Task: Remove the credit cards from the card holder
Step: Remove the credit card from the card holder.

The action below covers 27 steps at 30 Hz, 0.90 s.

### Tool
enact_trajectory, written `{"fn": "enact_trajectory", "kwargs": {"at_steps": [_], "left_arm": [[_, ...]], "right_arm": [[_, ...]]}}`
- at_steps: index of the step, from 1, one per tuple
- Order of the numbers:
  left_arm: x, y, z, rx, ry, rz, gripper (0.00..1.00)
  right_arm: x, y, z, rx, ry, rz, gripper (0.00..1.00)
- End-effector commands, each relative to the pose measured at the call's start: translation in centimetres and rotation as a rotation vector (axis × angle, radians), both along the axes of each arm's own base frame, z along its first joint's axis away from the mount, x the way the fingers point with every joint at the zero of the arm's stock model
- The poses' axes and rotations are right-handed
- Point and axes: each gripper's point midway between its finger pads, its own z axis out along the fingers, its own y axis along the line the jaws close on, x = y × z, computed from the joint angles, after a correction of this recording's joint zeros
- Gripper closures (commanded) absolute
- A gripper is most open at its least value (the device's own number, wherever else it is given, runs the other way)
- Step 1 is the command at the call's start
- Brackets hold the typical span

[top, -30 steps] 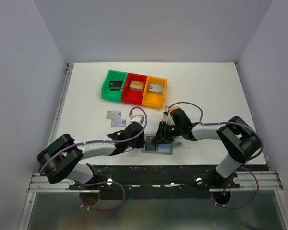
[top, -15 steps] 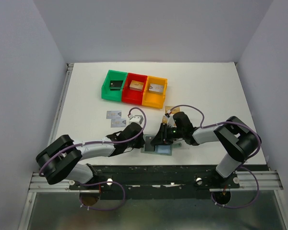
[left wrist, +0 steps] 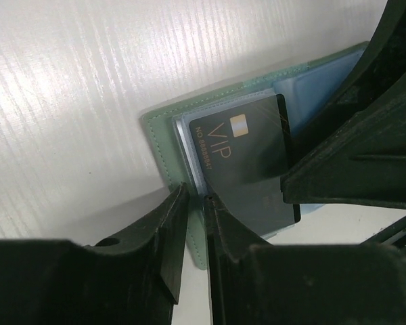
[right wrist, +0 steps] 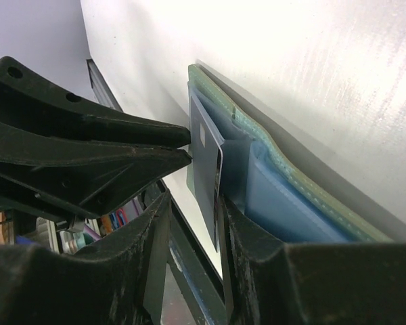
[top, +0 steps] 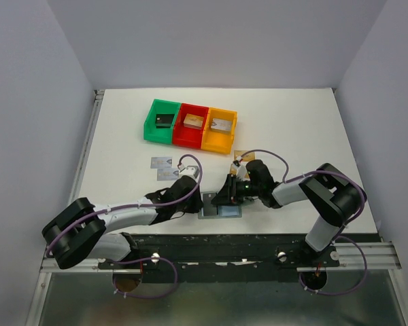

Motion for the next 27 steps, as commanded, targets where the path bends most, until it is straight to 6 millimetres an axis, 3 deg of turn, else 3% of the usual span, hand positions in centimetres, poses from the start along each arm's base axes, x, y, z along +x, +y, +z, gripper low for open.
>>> {"fn": "enact_trajectory", "kwargs": {"at_steps": [1, 8, 16, 27], "left_arm": [[-0.3, 1.1, -0.3, 0.037, 0.005, 0.012, 0.68], [-0.6, 1.9, -0.8, 0.064, 0.02, 0.037, 0.74], [-0.3, 2.1, 0.3, 0.038, -0.016, 0.048, 0.74], [-0.7, 1.4, -1.6, 0.071, 0.044, 0.016, 0.83]], "right_arm": [[-0.4, 0.4, 0.2, 0.028, -0.004, 0.022, 0.59], [-0.2, 0.7, 0.5, 0.038, -0.008, 0.028, 0.59], [-0.4, 0.7, 0.3, 0.03, -0.004, 0.034, 0.59], [-0.1, 1.1, 0.7, 0.055, 0.004, 0.04, 0.6]]}}
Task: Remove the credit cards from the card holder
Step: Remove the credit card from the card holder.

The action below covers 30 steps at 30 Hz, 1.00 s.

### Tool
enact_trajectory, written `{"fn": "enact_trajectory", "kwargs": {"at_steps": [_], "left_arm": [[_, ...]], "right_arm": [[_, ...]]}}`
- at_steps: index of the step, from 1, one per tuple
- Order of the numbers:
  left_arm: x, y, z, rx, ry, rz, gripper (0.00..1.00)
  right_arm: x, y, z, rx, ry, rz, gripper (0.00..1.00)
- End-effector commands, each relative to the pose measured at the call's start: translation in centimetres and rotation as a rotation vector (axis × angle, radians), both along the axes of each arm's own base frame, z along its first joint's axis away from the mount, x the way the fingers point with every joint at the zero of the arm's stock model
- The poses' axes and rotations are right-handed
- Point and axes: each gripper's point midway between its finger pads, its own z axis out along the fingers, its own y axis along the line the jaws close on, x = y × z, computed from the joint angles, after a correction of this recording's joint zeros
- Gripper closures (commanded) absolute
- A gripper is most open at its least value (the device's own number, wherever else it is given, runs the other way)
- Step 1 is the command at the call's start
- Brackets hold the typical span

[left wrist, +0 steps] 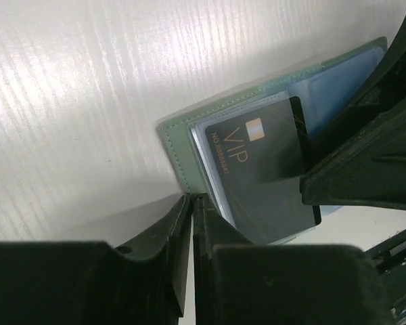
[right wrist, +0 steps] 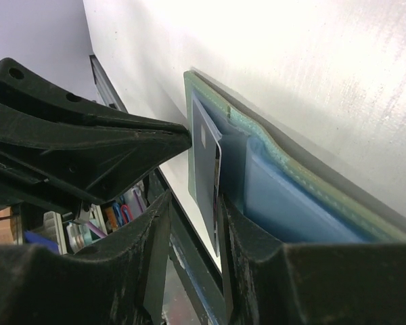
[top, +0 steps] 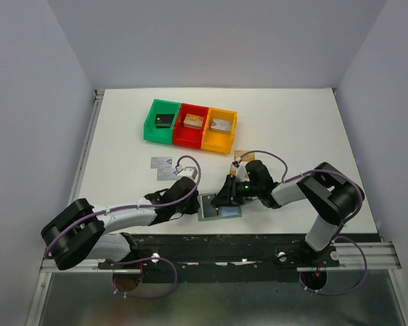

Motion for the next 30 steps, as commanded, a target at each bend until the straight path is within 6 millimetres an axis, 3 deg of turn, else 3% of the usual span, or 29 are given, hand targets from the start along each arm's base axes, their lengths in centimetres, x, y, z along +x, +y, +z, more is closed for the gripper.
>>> {"fn": "enact_trajectory", "kwargs": {"at_steps": [1, 17, 30], "left_arm": [[-0.4, 0.0, -1.2, 0.034, 0.041, -0.014, 0.84], [-0.7, -1.3, -1.7, 0.002, 0.054, -0.045, 1.0], [-1.2, -2.1, -1.7, -0.014, 0.057, -0.07, 1.0]], "right_arm": [[0.1, 1.0, 0.9, 0.049, -0.02, 0.032, 0.6], [0.2, 1.3, 0.3, 0.046, 0.007, 0.04, 0.6], [-0.4, 2.3, 0.0, 0.048, 0.031, 0.094, 0.61]]}}
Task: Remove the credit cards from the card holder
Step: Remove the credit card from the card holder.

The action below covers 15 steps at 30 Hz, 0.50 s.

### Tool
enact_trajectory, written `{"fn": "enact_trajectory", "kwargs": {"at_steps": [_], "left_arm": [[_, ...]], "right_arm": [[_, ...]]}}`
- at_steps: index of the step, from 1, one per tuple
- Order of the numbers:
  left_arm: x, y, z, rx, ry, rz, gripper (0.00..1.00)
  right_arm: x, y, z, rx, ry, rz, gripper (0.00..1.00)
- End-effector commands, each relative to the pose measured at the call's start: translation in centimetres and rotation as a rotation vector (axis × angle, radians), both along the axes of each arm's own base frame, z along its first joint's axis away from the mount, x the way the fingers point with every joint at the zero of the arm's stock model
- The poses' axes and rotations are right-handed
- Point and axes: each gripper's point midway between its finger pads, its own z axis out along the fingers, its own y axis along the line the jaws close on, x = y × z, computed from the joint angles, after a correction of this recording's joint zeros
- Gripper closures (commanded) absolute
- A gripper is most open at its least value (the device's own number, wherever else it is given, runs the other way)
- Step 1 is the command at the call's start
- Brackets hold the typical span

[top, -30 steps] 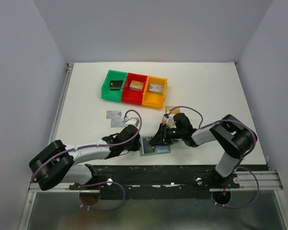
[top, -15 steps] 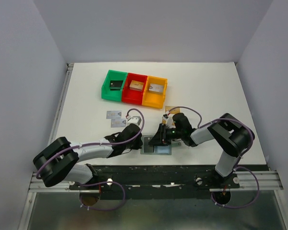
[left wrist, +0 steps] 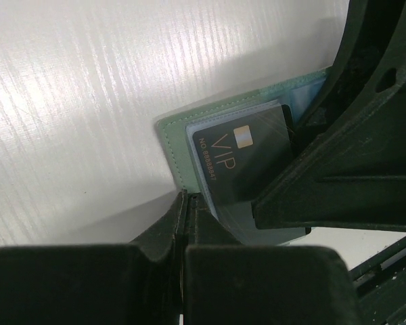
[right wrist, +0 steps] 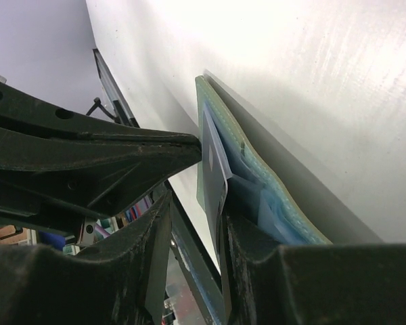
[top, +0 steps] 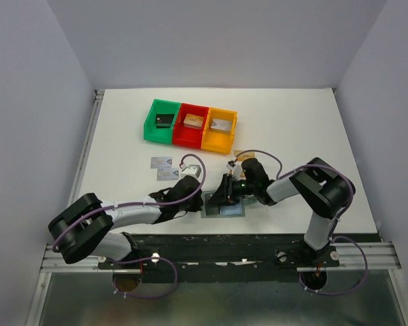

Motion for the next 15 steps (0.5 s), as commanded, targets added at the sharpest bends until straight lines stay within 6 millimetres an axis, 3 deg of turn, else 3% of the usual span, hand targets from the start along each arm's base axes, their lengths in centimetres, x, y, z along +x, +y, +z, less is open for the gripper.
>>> {"fn": "enact_trajectory", "kwargs": {"at_steps": [1, 15], "left_arm": [[-2.1, -0.1, -1.8, 0.028, 0.078, -0.053, 1.0], [-2.7, 1.7, -3.5, 0.096, 0.133, 0.013, 1.0]], "right_arm": [[-0.7, 1.2, 0.6, 0.034, -0.019, 0.058, 0.61], [-1.5, -1.0, 1.4, -0.08, -0.079, 0.044, 0.62]]}}
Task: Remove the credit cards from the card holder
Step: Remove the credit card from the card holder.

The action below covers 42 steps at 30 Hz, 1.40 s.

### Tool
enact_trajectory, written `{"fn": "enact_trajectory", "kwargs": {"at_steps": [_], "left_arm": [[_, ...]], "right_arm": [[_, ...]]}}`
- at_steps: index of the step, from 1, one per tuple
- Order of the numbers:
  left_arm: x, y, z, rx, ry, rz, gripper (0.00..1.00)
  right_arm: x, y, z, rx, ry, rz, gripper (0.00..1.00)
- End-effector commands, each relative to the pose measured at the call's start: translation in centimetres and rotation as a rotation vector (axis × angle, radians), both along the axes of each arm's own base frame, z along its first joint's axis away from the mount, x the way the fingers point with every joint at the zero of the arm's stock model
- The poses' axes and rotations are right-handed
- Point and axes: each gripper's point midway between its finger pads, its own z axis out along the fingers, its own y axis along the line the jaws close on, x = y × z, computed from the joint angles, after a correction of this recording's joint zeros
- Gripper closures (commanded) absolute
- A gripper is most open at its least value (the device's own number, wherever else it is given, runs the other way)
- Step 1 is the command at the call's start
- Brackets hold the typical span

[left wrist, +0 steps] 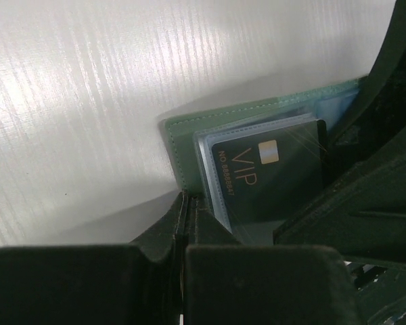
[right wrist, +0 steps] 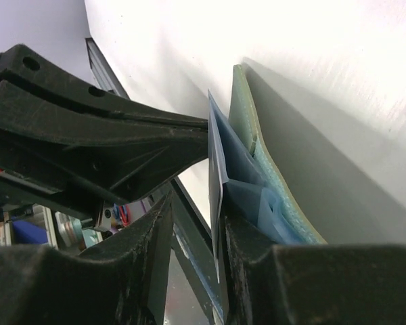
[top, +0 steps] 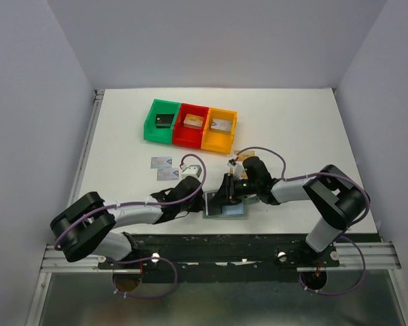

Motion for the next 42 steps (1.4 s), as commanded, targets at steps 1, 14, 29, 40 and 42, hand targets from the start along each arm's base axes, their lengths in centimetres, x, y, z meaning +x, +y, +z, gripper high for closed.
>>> {"fn": "enact_trajectory", "kwargs": {"at_steps": [1, 14, 29, 40, 42], "left_arm": [[-2.6, 2.4, -3.5, 0.125, 0.124, -0.001, 1.0], [-2.6, 3.0, -3.8, 0.138, 0.128, 0.03, 1.0], [-3.1, 3.9, -4.7, 0.181, 0.159, 0.043, 1.0], [-3.0, 4.1, -4.8, 0.193, 0.159, 0.047, 1.0], [-3.1, 4.2, -4.9, 0.197, 0.159, 0.048, 1.0]], "right_arm": [[-0.8, -0.8, -0.3, -0.061, -0.028, 0.017, 0.62], [-0.8, -2.0, 0.3, -0.098, -0.057, 0.002, 0.64], [-0.5, -3.3, 1.1, -0.103, -0.084, -0.028, 0.68], [-0.2, -4.9, 0.8, -0.145, -0.105, -0.066, 0.76], [-0.2, -5.2, 0.8, -0.158, -0.113, -0.073, 0.78]]}}
